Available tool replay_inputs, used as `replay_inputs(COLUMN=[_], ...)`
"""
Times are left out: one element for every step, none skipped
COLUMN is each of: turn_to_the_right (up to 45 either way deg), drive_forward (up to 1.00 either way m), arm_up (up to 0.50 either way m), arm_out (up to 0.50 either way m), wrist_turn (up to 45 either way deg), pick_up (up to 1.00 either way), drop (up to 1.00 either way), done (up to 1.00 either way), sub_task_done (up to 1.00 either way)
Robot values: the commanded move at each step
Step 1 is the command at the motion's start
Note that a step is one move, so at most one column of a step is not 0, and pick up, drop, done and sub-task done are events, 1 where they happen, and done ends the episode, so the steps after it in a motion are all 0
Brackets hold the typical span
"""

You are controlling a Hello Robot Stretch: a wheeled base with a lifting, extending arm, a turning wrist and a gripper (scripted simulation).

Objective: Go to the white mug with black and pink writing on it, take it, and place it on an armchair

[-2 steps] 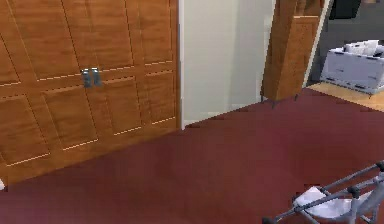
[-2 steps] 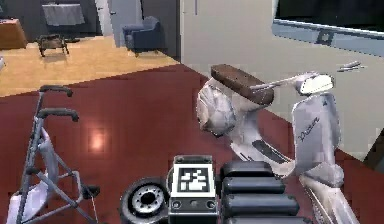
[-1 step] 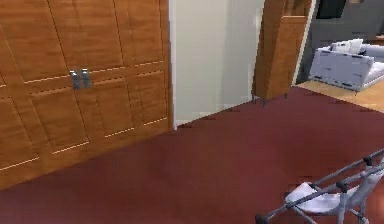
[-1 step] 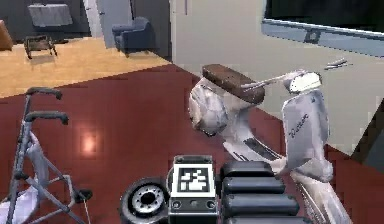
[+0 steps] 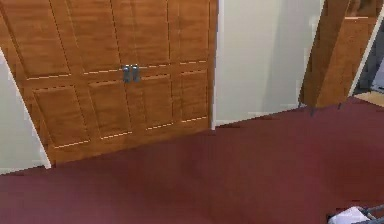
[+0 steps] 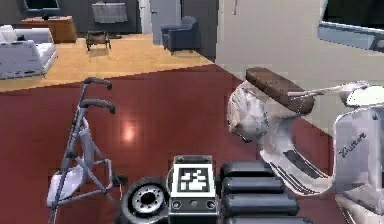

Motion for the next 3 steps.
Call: replay_inputs(turn_to_the_right=[0.0,15.0,0.0], drive_forward=[0.80,0.00,0.15], arm_up=[0.00,0.00,0.00], arm_out=[0.00,0.00,0.00], wrist_turn=[0.0,0.0,0.0], pick_up=[0.00,0.00,0.00], drop=[0.00,0.00,0.00], done=[0.00,0.00,0.00], sub_task_done=[0.00,0.00,0.00])
